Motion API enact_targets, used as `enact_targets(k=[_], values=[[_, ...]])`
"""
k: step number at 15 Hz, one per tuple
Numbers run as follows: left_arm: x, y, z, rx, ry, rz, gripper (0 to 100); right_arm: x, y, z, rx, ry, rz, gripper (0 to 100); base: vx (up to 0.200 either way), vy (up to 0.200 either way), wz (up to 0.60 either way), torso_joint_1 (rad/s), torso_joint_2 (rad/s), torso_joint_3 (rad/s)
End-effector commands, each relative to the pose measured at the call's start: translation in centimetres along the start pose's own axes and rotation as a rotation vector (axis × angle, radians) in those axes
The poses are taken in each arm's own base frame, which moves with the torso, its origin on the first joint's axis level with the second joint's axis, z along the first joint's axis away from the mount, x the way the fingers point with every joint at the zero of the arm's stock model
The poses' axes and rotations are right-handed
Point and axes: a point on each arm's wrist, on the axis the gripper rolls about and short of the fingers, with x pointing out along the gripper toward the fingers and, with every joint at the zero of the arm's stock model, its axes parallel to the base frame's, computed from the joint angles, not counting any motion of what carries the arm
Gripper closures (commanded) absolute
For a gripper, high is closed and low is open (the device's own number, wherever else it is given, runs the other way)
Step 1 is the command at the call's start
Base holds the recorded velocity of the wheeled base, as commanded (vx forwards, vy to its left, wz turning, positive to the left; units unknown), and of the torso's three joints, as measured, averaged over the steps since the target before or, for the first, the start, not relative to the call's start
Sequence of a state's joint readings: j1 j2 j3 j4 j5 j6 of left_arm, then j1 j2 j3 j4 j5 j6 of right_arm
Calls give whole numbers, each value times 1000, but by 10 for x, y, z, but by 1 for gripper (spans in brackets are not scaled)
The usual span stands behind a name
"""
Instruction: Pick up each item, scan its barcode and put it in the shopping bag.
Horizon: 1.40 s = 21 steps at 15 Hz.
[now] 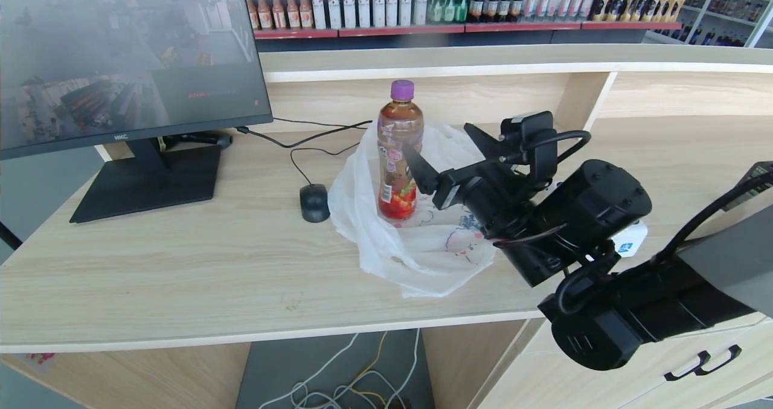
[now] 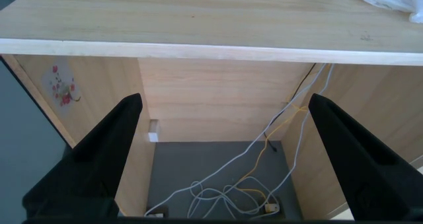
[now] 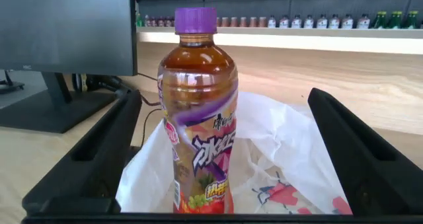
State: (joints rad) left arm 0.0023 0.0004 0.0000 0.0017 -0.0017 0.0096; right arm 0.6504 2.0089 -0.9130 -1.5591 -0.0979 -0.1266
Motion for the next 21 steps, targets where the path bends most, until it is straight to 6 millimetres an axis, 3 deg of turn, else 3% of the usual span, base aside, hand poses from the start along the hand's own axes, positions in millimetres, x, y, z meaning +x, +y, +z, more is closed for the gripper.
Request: enact_targets(k=[1, 3, 5, 7, 11, 15, 21], values=[[0, 0, 0, 13, -1, -1, 0, -30, -5, 22, 7, 23, 4, 0, 0, 0, 0, 0, 0, 0], [0, 0, 0, 13, -1, -1, 0, -41, -7, 30, 34, 26, 2, 0, 0, 0, 0, 0, 0, 0], [0, 0, 0, 7, -1, 1, 0, -67, -11, 33, 37, 85, 9, 0, 0, 0, 0, 0, 0, 0], [0, 0, 0, 3, -1, 1, 0, -74, -12, 40, 37, 79, 8, 0, 0, 0, 0, 0, 0, 0], [0, 0, 0, 4, -1, -1, 0, -73, -12, 43, 41, 67, 8, 0, -150, 0, 0, 2, 2, 2], [0, 0, 0, 6, -1, -1, 0, -73, -11, 41, 51, 74, 11, 0, 0, 0, 0, 0, 0, 0], [0, 0, 0, 4, -1, 1, 0, -67, -13, 43, 50, 52, 3, 0, 0, -200, 0, -6, -2, 7]])
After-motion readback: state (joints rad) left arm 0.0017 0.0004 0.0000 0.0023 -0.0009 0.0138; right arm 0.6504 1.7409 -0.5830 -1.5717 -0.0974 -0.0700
